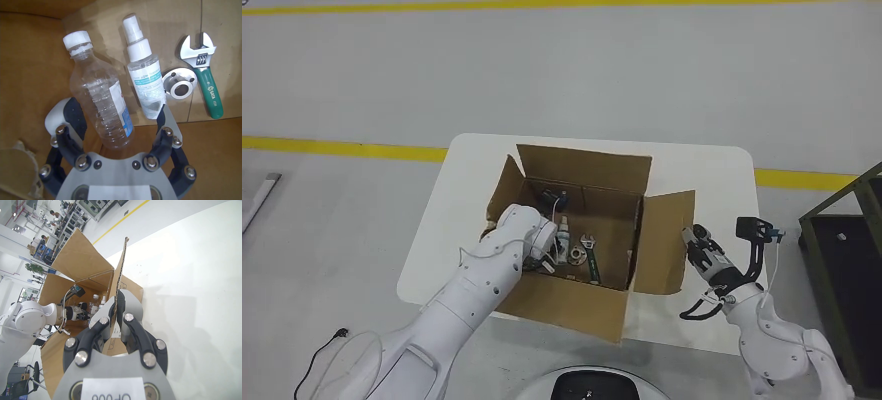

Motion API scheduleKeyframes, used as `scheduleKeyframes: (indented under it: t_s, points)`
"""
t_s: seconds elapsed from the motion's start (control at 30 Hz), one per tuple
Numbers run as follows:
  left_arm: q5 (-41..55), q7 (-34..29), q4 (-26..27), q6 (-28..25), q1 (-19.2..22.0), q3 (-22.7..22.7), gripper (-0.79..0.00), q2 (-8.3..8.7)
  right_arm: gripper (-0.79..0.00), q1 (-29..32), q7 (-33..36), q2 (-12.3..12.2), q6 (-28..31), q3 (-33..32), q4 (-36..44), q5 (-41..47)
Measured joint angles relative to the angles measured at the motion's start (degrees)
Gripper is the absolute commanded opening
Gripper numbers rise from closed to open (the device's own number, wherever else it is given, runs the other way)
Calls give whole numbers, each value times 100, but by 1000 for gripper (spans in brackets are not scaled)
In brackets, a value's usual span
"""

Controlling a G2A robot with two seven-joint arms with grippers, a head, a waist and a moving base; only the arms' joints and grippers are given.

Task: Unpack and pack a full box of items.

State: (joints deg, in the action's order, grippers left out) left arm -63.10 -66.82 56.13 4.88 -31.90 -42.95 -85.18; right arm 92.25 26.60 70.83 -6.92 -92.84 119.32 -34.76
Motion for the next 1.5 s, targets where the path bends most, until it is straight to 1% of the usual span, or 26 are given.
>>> scheduleKeyframes:
  t_s: [0.03,0.17,0.3,0.67,0.7,0.73,0.77,0.87,0.93,1.07,1.13,1.17,1.23,1.3,1.37,1.5]
  points:
    - [15,-30,37,6,-1,-23,0,0,-785,1,-5,-1,-3,0,-7,5]
    - [69,-193,226,68,2,-134,0,4,-785,6,-19,-4,-12,2,-31,11]
    - [-158,-346,340,130,-26,-143,0,18,-785,-2,-18,-8,-17,20,-43,11]
    - [-551,-325,258,297,-106,-110,-9,-24,-785,-13,-25,-21,-11,12,-67,9]
    - [-572,-338,282,298,-96,-108,-40,-34,-785,-7,-25,-23,-13,5,-65,10]
    - [-593,-351,300,298,-90,-107,-117,-39,-785,-1,-26,-24,-13,-1,-63,12]
    - [-618,-363,313,299,-89,-106,-151,-44,-785,5,-29,-25,-13,-7,-61,14]
    - [-672,-400,335,314,-100,-122,-191,-56,-785,23,-25,-29,-16,-20,-53,23]
    - [-721,-420,332,331,-116,-131,-197,-63,-785,32,-22,-32,-14,-26,-46,27]
    - [-795,-419,301,357,-159,-150,-172,-77,-785,44,-23,-36,-10,-31,-38,31]
    - [-818,-414,282,362,-178,-164,-145,-87,-785,54,-23,-39,-9,-34,-29,22]
    - [-819,-406,261,370,-190,-174,-86,-91,-785,59,-23,-40,-9,-37,-24,22]
    - [-816,-370,188,393,-209,-195,-46,-103,-785,72,-23,-42,-9,-44,-13,25]
    - [-835,-331,120,404,-208,-199,-43,-119,-785,84,-22,-45,-8,-48,-2,29]
    - [-843,-314,81,407,-195,-203,0,-136,-785,95,-25,-47,-8,-52,12,31]
    - [-968,-273,14,403,-164,-176,0,-169,-785,129,-48,-50,-19,-68,40,33]
